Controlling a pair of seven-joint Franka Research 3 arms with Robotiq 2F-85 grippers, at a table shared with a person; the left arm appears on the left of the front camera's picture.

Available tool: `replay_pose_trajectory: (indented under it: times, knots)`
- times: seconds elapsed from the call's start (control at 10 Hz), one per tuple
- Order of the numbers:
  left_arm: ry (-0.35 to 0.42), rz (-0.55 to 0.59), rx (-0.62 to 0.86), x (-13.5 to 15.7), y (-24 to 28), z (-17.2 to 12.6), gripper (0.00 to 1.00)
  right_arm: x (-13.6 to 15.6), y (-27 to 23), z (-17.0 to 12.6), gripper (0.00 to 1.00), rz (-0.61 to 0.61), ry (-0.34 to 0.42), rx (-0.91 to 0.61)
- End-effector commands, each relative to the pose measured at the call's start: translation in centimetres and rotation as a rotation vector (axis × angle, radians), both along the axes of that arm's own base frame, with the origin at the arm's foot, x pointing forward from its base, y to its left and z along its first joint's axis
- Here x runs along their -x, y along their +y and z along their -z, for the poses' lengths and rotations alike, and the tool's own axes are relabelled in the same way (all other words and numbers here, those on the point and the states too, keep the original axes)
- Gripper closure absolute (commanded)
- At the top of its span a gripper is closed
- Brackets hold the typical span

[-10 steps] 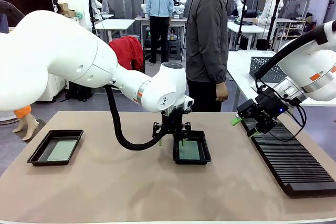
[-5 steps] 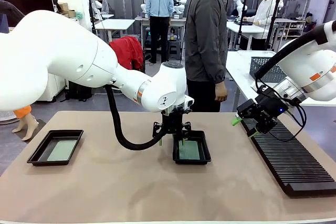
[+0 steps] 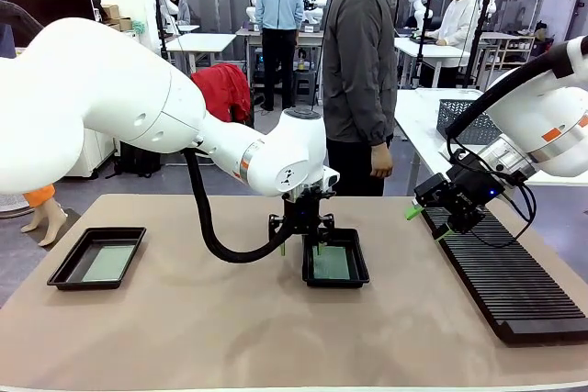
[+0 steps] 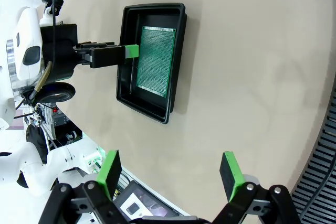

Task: Inspect and transfer BCBs to ESD trays.
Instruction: Pick up the ESD tray and place it on the left side of the table.

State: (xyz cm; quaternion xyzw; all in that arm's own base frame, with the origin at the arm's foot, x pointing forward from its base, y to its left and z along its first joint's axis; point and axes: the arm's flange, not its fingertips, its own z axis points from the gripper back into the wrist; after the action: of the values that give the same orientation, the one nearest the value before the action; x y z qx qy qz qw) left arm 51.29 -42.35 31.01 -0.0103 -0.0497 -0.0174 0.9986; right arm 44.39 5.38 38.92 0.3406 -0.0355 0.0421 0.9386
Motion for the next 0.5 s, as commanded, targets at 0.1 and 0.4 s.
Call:
replay_pose_trajectory:
  times: [0.1, 0.4]
  knots:
    - [0.004, 0.013, 0.027, -0.08, 0.33, 0.39, 0.29, 0.05, 0.11, -0.10, 0.00, 0.015, 0.007, 0.007]
    - [0.005, 0.006, 0.034, -0.21, 0.35, 0.69, 0.46, 0.05, 0.11, -0.10, 0.00, 0.015, 0.007, 0.007]
